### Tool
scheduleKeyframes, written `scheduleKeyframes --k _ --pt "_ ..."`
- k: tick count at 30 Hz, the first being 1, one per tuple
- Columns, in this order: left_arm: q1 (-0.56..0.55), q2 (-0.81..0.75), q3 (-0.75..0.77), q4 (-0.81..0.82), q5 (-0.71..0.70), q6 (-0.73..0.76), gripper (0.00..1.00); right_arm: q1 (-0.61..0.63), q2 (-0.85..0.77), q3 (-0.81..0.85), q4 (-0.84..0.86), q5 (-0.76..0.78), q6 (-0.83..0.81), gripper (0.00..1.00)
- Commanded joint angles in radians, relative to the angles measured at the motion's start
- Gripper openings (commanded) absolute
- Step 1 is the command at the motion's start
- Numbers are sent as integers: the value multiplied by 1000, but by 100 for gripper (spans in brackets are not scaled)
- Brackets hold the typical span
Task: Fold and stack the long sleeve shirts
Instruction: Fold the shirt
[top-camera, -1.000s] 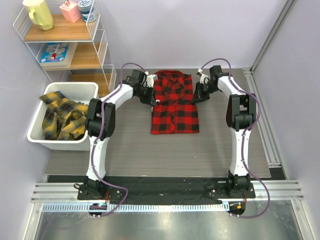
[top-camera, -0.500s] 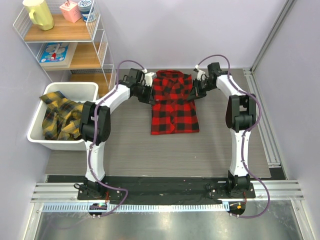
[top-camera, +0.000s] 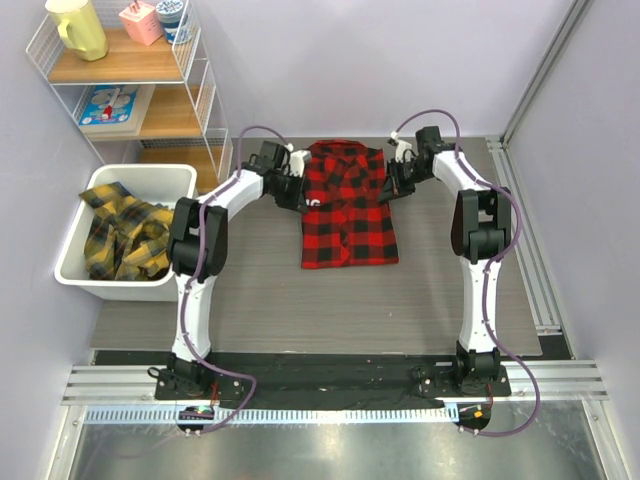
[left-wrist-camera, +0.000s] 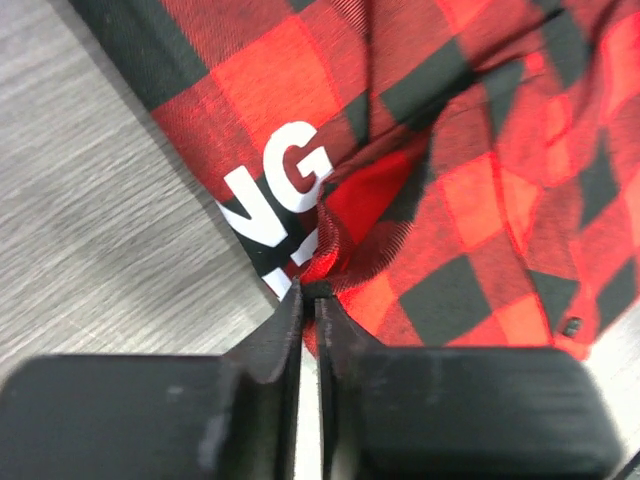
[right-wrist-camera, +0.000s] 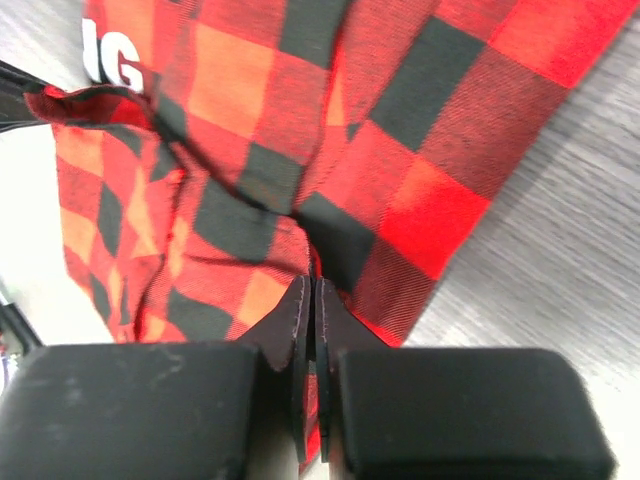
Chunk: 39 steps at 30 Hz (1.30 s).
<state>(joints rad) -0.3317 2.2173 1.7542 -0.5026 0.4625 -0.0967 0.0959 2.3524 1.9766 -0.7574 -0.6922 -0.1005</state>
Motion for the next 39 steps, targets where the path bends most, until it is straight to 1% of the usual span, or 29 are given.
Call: scheduleKeyframes --k 1,2,3,4,5,6,7,8,9,10,11,12,13,14,15,16,17,18,19,21,23,24,25,26,27,32,33,37,39 --pt "5 19 53 -7 -24 9 13 -2 12 31 14 59 -37 17" --pt "6 19 56 -31 -30 14 16 -1 7 28 -5 68 -47 21" --pt "13 16 57 -42 -36 26 24 -5 -1 27 -14 74 -60 25" --pt "16 -7 47 -50 -42 34 28 -8 -19 24 -20 83 -64 32" --pt "20 -27 31 -44 -45 61 35 -21 -31 27 -35 83 -68 36" --pt "29 -56 1 -27 -44 78 38 -28 -44 34 -48 85 -82 39" --pt "31 -136 -69 -1 -39 92 42 -35 -70 50 -68 88 -94 48" --pt "31 -178 -120 42 -41 142 47 -38 -83 53 -74 92 -113 50" --pt "17 -226 -160 59 -39 220 49 -41 -99 50 -76 94 -145 53" --pt "-1 -298 -232 62 -54 268 50 -39 -131 38 -68 85 -156 55" --pt "-25 -336 -263 62 -86 317 51 -39 -145 25 -57 71 -157 55" --pt "-53 -366 -295 65 -116 439 51 -36 -157 15 -46 53 -159 55" --pt "-123 -425 -382 82 -192 487 51 -30 -169 1 -39 19 -157 53" --pt "-156 -453 -428 114 -235 538 51 -21 -174 -5 -33 7 -159 52" --pt "-196 -476 -485 189 -269 579 51 -13 -179 -12 -31 -1 -157 52" --pt "-254 -520 -527 235 -319 654 52 8 -180 -22 -19 -3 -154 51" --pt "-285 -531 -606 280 -338 678 54 16 -180 -28 -14 -18 -153 49" --pt "-309 -541 -634 317 -357 696 54 25 -182 -33 -10 -30 -151 48" --pt "-360 -545 -656 381 -381 728 54 48 -180 -42 0 -44 -148 47" --pt "-403 -535 -694 421 -403 758 54 74 -174 -48 1 -85 -154 42" --pt "-461 -519 -710 481 -427 781 54 109 -163 -50 6 -119 -156 40" --pt "-480 -506 -720 495 -430 790 54 119 -147 -48 6 -131 -154 38" --pt "-495 -496 -728 498 -433 798 54 126 -137 -45 10 -139 -153 37" --pt "-507 -487 -733 544 -444 822 54 142 -125 -44 16 -145 -148 37" --pt "-530 -466 -736 556 -452 828 54 146 -114 -41 24 -156 -143 36" --pt "-563 -409 -765 645 -453 870 54 154 -24 -18 67 -164 -102 35" --pt "-572 -400 -765 653 -487 877 54 154 -10 -15 66 -161 -103 35" --pt "-579 -334 -756 665 -527 905 54 154 28 -31 72 -127 -134 34" --pt "-578 -311 -745 674 -554 911 51 153 44 -42 75 -124 -140 34"
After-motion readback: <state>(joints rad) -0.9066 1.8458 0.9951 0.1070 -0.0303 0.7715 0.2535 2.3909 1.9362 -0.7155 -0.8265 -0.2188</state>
